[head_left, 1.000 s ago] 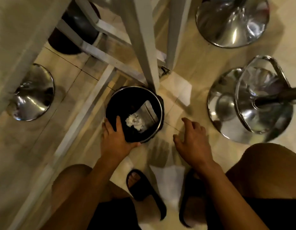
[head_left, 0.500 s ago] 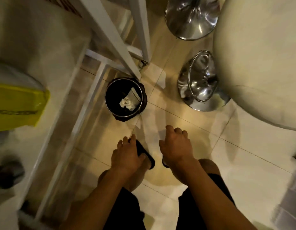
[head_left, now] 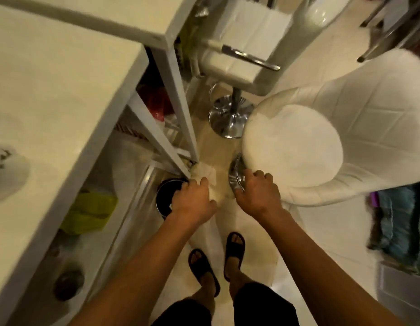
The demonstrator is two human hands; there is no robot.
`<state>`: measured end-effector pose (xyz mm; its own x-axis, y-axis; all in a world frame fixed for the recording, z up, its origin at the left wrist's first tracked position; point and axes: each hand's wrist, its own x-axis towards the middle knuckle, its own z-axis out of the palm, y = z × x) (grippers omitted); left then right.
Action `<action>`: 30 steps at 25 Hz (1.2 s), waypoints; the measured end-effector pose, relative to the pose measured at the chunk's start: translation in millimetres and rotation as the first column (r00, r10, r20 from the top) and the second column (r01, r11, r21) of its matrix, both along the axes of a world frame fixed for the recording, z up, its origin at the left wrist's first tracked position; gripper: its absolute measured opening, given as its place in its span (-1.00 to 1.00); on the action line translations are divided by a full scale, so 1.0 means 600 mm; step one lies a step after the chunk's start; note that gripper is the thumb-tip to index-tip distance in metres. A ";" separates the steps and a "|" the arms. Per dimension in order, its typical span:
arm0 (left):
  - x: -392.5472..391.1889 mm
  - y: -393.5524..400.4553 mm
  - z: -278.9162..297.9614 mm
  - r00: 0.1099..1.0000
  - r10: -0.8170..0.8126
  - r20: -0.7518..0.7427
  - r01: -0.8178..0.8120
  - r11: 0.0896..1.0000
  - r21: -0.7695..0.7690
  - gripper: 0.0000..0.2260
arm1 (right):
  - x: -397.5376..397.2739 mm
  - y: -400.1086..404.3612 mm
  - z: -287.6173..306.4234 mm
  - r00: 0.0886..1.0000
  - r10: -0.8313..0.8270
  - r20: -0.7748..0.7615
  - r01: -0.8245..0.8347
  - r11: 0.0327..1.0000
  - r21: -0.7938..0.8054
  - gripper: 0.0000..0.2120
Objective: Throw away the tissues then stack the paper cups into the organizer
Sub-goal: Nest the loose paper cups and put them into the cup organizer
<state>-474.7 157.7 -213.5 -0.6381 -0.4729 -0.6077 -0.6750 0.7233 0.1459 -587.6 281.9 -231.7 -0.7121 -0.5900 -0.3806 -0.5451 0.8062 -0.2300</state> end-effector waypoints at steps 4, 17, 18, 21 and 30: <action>-0.056 -0.020 0.152 0.994 -0.098 -0.051 0.094 0.993 -0.066 -0.66 | -0.041 -0.025 0.154 0.986 0.021 -0.167 -0.026 0.999 -0.023 -0.53; -0.117 -0.083 0.594 0.796 -0.224 -0.563 0.041 0.947 -0.319 -0.58 | -0.094 -0.013 0.656 0.788 -0.150 -0.597 -0.033 0.959 -0.283 -0.48; -0.111 -0.088 0.608 0.783 -0.222 -0.581 0.015 0.941 -0.339 -0.58 | -0.096 -0.015 0.682 0.768 -0.163 -0.619 -0.041 0.953 -0.301 -0.49; -0.085 -0.109 0.642 0.764 -0.205 -0.611 -0.070 0.916 -0.394 -0.54 | -0.105 -0.024 0.755 0.737 -0.206 -0.644 -0.066 0.926 -0.371 -0.52; -0.078 -0.172 0.751 0.779 -0.085 -0.621 -0.334 0.782 -0.526 -0.36 | -0.165 -0.005 0.871 0.696 -0.268 -0.666 -0.171 0.839 -0.517 -0.52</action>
